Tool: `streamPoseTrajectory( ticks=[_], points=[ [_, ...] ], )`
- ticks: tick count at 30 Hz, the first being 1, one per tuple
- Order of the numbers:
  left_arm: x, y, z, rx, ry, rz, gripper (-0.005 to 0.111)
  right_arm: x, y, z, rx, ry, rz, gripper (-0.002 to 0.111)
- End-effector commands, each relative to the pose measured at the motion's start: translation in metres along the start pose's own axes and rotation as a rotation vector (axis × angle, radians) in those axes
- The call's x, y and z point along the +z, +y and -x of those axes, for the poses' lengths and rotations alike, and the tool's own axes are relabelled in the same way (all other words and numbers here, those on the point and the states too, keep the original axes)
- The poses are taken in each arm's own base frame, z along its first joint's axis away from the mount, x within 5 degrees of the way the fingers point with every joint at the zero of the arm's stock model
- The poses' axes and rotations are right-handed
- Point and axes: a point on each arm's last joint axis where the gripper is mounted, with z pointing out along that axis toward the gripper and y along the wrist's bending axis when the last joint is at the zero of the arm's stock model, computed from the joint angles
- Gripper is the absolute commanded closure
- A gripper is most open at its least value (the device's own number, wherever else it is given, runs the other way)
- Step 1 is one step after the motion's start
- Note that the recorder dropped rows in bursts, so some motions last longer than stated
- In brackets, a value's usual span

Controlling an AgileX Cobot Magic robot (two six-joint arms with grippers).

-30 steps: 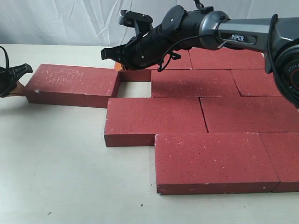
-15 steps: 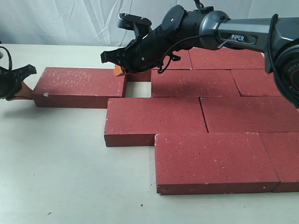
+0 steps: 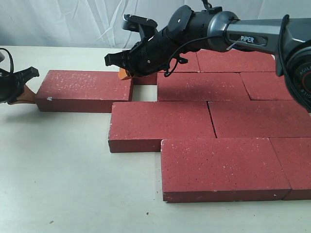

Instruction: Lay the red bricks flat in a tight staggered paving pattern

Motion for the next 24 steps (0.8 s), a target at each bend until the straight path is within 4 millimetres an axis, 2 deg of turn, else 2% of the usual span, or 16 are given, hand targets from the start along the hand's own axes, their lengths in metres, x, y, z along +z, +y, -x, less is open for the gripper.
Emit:
streamPoseTrajectory(
  ticks=[1,7,17,24],
  points=[
    [0.009,-0.014,-0.003,0.034,-0.001,-0.001,0.107,-0.005,-0.001,0.004,-0.008,-0.012,-0.005,0.109],
    [0.015,-0.025,-0.006,0.060,0.003,-0.004,0.107,-0.005,-0.001,0.003,-0.010,-0.011,-0.006,0.109],
    [0.016,-0.029,-0.008,0.062,0.014,-0.015,0.107,-0.005,-0.001,0.003,-0.010,-0.011,-0.006,0.109],
    [0.025,-0.046,-0.015,0.106,0.024,-0.018,0.107,-0.005,-0.001,0.003,-0.010,-0.011,-0.006,0.109]
  ],
)
